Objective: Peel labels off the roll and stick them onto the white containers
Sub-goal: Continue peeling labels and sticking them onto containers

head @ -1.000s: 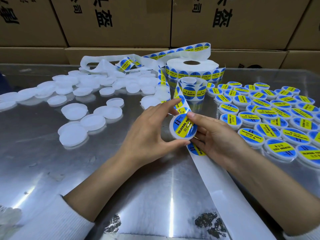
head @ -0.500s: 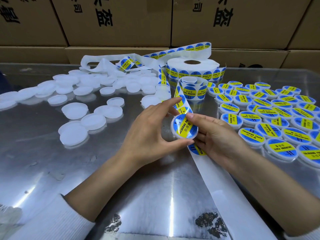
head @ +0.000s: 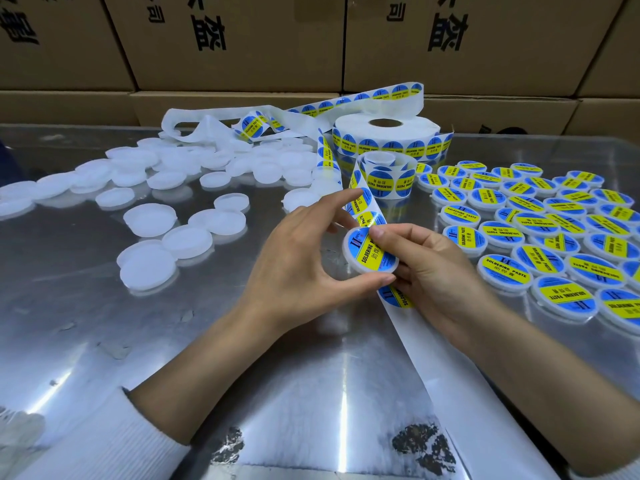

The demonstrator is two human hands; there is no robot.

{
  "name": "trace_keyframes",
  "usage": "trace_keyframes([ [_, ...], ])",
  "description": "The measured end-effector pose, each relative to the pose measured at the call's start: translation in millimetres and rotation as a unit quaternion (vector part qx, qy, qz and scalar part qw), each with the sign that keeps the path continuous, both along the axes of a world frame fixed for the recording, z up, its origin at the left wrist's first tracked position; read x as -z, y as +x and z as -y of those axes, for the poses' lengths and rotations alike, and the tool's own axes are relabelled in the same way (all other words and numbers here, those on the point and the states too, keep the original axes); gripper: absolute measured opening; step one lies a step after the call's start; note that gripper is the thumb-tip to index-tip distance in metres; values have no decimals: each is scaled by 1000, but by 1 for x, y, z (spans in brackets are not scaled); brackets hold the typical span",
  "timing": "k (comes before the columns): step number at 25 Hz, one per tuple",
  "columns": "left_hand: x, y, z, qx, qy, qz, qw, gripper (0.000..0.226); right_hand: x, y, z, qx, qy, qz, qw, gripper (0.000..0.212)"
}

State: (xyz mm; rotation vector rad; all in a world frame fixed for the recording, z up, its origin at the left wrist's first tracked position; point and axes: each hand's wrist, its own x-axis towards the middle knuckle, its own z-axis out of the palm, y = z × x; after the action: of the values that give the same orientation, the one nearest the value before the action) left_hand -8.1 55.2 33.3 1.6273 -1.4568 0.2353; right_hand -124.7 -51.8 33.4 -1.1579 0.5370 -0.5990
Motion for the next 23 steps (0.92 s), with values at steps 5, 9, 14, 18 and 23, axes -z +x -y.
trace_keyframes([
  [5, -2, -1, -1, -2, -8, -7, 1000, 77, 0, 1, -2, -3, -12, 11, 1000, 6],
  [9, -2, -1, -1, -7, -13, -1, 1000, 77, 1, 1, -2, -7, -30, 9, 999, 16],
  [14, -2, -3, -1, -2, -29, 29, 999, 75, -6, -3, 3, -95, -14, 29, 995, 49],
  [18, -3, -1, 0, -1, -48, 34, 998, 72, -2, -2, -1, -152, -20, 13, 988, 26],
  [23, -1, -2, 2, 4, -51, 32, 998, 70, -2, 1, -1, -99, -13, -14, 995, 32],
])
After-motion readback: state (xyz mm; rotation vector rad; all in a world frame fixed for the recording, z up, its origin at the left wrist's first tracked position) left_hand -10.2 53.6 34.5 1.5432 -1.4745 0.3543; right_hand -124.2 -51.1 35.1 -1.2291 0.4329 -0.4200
